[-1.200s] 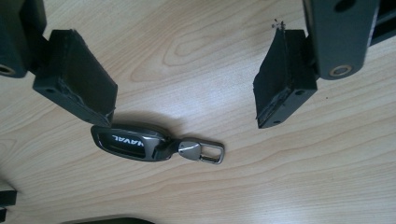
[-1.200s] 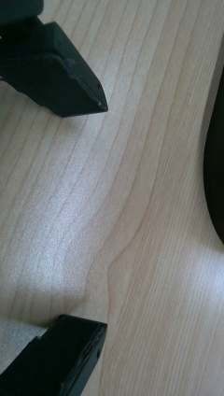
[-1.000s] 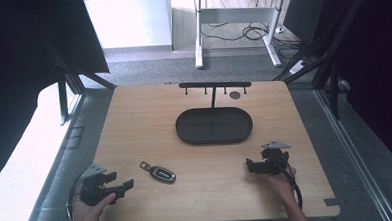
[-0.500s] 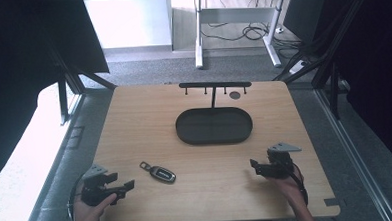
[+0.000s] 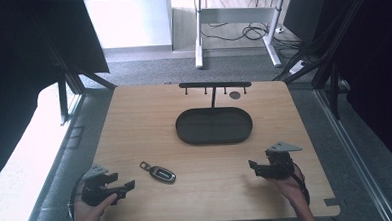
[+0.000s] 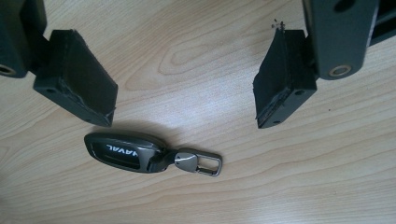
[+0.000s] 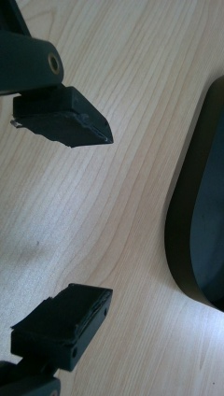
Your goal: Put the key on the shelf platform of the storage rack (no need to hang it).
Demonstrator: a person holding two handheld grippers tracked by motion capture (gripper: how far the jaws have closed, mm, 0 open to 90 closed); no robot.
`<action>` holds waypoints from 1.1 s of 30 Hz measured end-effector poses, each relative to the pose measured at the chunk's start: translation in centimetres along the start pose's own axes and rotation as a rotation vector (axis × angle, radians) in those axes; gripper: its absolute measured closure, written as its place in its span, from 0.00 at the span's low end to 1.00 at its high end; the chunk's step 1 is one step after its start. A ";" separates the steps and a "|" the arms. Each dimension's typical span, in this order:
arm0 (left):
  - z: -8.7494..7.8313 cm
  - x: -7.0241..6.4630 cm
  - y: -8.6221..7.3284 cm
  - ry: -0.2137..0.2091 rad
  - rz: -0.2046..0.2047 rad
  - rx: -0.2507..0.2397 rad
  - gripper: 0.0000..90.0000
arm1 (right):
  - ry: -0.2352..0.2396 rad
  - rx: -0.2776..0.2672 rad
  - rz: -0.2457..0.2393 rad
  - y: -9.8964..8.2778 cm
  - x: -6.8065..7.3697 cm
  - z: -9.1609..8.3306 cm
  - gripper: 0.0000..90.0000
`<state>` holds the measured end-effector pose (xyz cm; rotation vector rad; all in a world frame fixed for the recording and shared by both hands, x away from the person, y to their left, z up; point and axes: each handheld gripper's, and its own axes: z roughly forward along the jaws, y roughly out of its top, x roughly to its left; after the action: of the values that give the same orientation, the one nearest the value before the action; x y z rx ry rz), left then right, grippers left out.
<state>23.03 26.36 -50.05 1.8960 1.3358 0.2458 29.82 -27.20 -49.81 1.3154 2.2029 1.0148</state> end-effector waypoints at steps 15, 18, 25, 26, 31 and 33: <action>-0.6 0.2 0.1 0.003 -0.012 -0.012 0.24 | 0.035 0.040 -0.039 1.7 1.4 -0.2 0.31; -0.4 0.2 0.1 -0.001 -0.009 -0.010 0.24 | 0.049 0.056 -0.067 3.0 2.1 -0.7 0.33; -0.5 0.2 0.1 -0.001 -0.010 -0.011 0.24 | 0.081 0.101 -0.139 5.0 3.3 -1.1 0.33; -0.5 0.1 0.1 0.000 -0.009 -0.011 0.24 | 0.097 0.117 -0.165 5.8 3.6 -1.3 0.34; -0.4 0.0 0.1 -0.002 -0.007 -0.009 0.24 | 0.111 0.144 -0.201 7.2 4.3 -1.3 0.34; -0.2 0.0 0.1 -0.001 -0.004 -0.004 0.24 | 0.127 0.160 -0.213 8.0 4.7 -1.1 0.35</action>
<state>22.98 26.49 -49.83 1.8901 1.3372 0.2457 31.64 -21.11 -42.92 1.0755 2.5018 0.8787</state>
